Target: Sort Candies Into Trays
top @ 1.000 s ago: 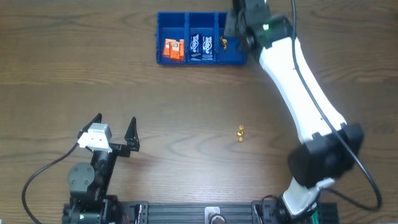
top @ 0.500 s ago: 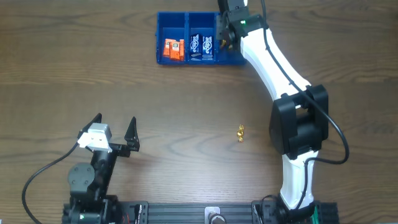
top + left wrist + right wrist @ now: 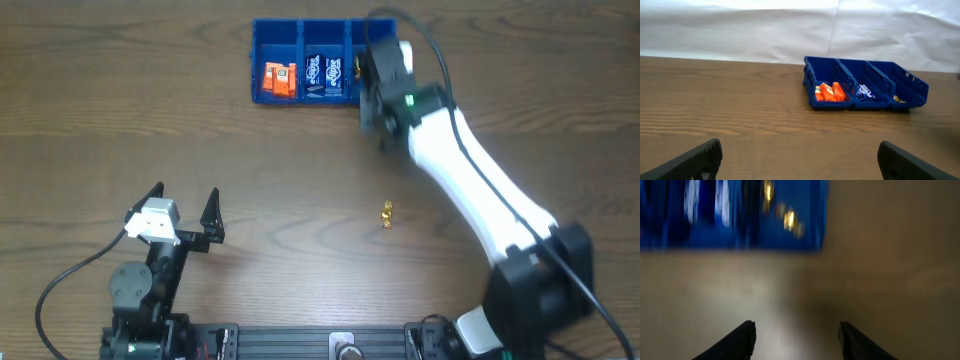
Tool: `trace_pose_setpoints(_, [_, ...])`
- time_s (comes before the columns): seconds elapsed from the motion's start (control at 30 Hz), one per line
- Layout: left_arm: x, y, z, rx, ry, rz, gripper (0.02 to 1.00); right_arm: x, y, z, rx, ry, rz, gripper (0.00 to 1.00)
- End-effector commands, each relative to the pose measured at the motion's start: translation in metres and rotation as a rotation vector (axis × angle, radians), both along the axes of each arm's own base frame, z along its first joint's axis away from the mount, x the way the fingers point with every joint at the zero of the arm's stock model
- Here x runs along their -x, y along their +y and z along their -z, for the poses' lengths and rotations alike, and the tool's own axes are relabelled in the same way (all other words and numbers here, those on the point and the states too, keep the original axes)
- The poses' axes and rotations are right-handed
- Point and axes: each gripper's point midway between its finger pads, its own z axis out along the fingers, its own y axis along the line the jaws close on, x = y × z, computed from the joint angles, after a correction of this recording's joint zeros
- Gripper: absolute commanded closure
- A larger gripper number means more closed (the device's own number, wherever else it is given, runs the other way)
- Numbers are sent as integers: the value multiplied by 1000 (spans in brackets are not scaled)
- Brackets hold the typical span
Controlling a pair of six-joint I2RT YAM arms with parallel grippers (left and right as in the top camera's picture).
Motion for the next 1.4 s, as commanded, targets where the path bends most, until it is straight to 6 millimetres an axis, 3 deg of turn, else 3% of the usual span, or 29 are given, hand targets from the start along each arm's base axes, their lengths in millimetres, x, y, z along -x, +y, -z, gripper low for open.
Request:
trace_pose_setpoints(0.03, [1, -2, 16, -11, 44, 13, 20, 73, 3, 69, -49, 237, 39, 437])
trace_pose_setpoints(0.17, [1, -2, 16, -11, 44, 13, 20, 108, -7, 104, -23, 350, 76, 439])
trace_pose_setpoints(0.4, [1, -2, 16, -11, 44, 13, 20, 134, -15, 124, -14, 429, 95, 443])
trace_pose_setpoints(0.8, [1, -2, 16, -11, 44, 13, 20, 137, -13, 146, 2, 473, 88, 507])
trace_pose_setpoints(0.93, [1, -2, 16, -11, 44, 13, 20, 137, -13, 149, 6, 479, 89, 627])
trace_pose_setpoints(1.1, [1, -2, 16, -11, 44, 13, 20, 137, -13, 149, 6, 479, 89, 866])
trace_pose_setpoints(1.13, [1, -2, 16, -11, 44, 13, 20, 137, -12, 149, 4, 476, 88, 871])
trace_pose_setpoints(1.2, [1, -2, 16, -11, 44, 13, 20, 133, -8, 145, -10, 450, 77, 877])
trace_pose_setpoints(1.27, [1, -2, 16, -11, 44, 13, 20, 124, 3, 124, -52, 373, 46, 877])
trace_pose_setpoints(1.3, [1, -2, 16, -11, 44, 13, 20, 113, 11, 95, -95, 286, 4, 877])
trace_pose_setpoints(1.4, [1, -2, 16, -11, 44, 13, 20, 86, 14, 34, -130, 115, -11, 893])
